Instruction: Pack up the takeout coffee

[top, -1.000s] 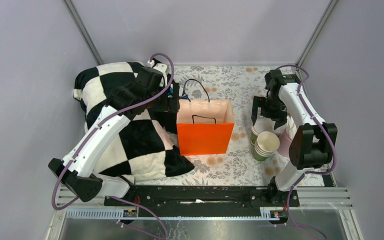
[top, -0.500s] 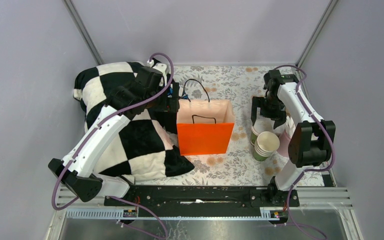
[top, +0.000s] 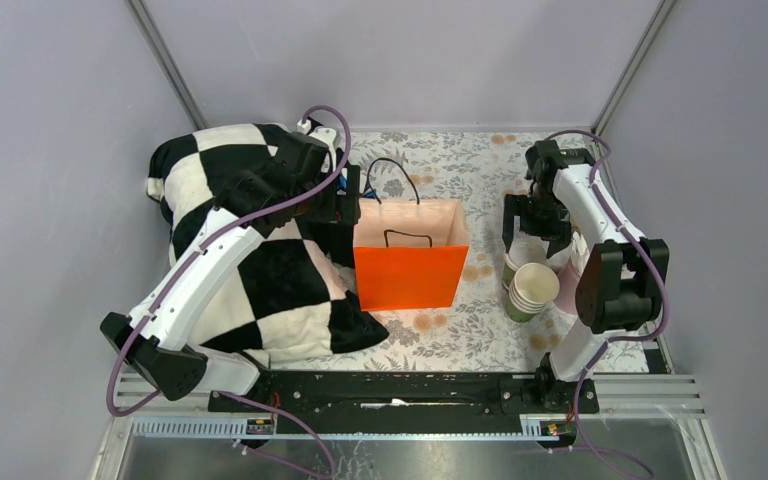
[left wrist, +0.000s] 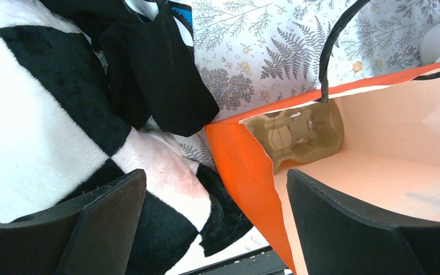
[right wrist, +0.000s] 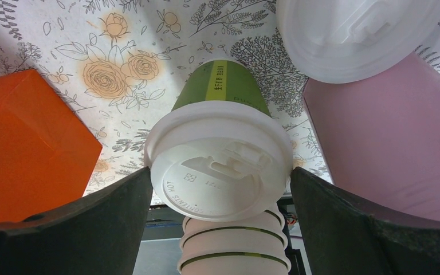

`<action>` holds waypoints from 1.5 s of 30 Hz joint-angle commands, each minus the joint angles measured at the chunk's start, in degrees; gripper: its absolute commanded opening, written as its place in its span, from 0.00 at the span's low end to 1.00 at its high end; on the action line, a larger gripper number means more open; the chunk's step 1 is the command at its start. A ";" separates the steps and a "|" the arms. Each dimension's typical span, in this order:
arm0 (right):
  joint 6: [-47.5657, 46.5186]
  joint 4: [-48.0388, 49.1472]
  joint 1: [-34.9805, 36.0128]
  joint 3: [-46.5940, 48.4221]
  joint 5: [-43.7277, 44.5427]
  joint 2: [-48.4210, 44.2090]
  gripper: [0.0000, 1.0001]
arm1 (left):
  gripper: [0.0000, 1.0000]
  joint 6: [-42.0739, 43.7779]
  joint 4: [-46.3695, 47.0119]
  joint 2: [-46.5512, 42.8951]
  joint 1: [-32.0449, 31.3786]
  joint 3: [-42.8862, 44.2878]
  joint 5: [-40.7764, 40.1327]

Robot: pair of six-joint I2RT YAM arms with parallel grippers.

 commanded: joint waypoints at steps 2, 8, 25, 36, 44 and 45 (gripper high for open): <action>-0.56 -0.37 0.87 0.75 2.28 0.39 0.93 | 0.96 0.55 1.35 -0.14 0.34 2.68 0.63; -0.10 -0.56 0.95 1.00 3.21 0.22 0.85 | 0.96 0.55 1.37 -0.11 0.30 2.59 0.62; 1.73 1.14 0.96 4.62 1.87 -2.59 0.78 | 0.97 -0.01 1.09 -0.40 0.38 2.84 0.68; 2.96 3.18 0.96 7.01 0.20 -3.29 0.78 | 0.97 -0.75 0.52 -1.10 0.87 3.09 1.28; 4.04 2.66 0.96 9.88 -3.01 -5.77 0.78 | 0.98 -3.05 -0.95 -0.96 3.25 4.35 3.84; 4.31 2.63 0.96 10.60 -3.42 -6.37 0.78 | 0.98 -3.28 -0.99 -1.13 3.77 4.42 4.59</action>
